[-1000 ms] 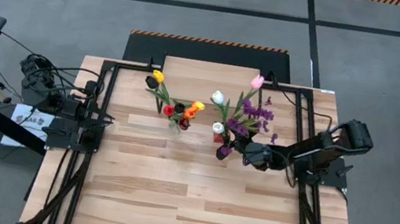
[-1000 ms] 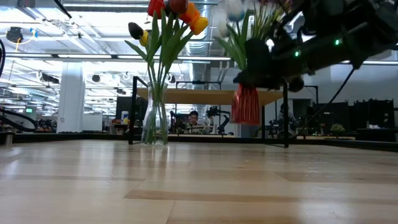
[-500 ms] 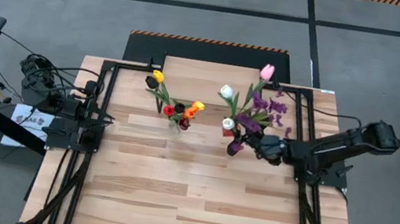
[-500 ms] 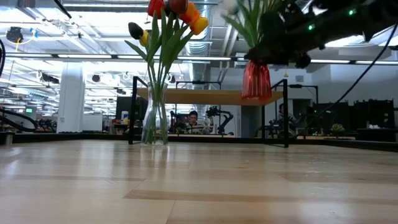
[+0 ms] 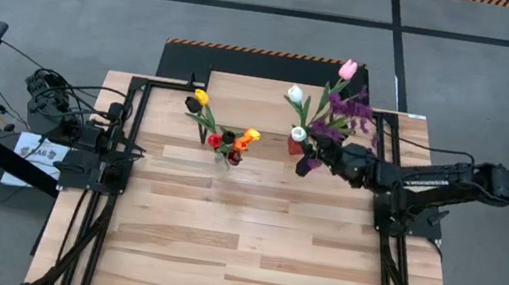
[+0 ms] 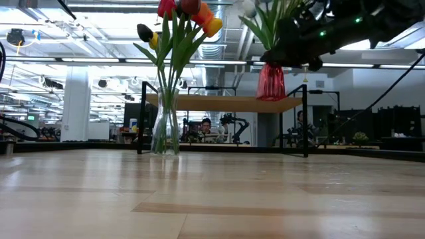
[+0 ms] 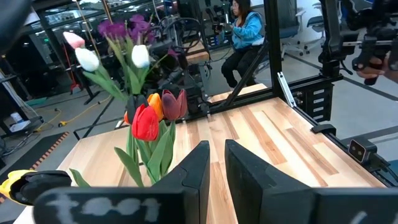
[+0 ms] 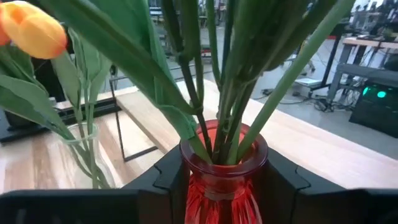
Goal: Pick and place flowers into a vace then onto a shelf
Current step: Put the red vase with flowers on the shelf
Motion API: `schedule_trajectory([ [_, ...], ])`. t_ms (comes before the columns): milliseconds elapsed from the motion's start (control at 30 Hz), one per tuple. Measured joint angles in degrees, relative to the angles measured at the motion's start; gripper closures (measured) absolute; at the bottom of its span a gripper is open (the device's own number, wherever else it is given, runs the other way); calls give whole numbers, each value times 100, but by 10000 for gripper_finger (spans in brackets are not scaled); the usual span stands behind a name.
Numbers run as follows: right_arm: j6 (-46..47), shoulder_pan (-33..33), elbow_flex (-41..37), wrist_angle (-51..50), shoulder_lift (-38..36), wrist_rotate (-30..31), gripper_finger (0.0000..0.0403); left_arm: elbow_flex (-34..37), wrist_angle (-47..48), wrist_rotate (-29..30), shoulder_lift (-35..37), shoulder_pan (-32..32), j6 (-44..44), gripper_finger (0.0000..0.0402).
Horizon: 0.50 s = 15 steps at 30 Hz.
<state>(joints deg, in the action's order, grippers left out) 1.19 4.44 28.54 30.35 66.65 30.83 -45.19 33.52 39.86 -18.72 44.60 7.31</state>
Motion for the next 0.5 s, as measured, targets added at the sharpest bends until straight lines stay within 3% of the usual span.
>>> schedule_trajectory([
  [267,-226,607,526,-552,2,-705,250,0,0,2,0,0,-4,360],
  [500,-310,788,994,-1092,17,-1200,276,0,1,0,0,-2,-31,360],
])
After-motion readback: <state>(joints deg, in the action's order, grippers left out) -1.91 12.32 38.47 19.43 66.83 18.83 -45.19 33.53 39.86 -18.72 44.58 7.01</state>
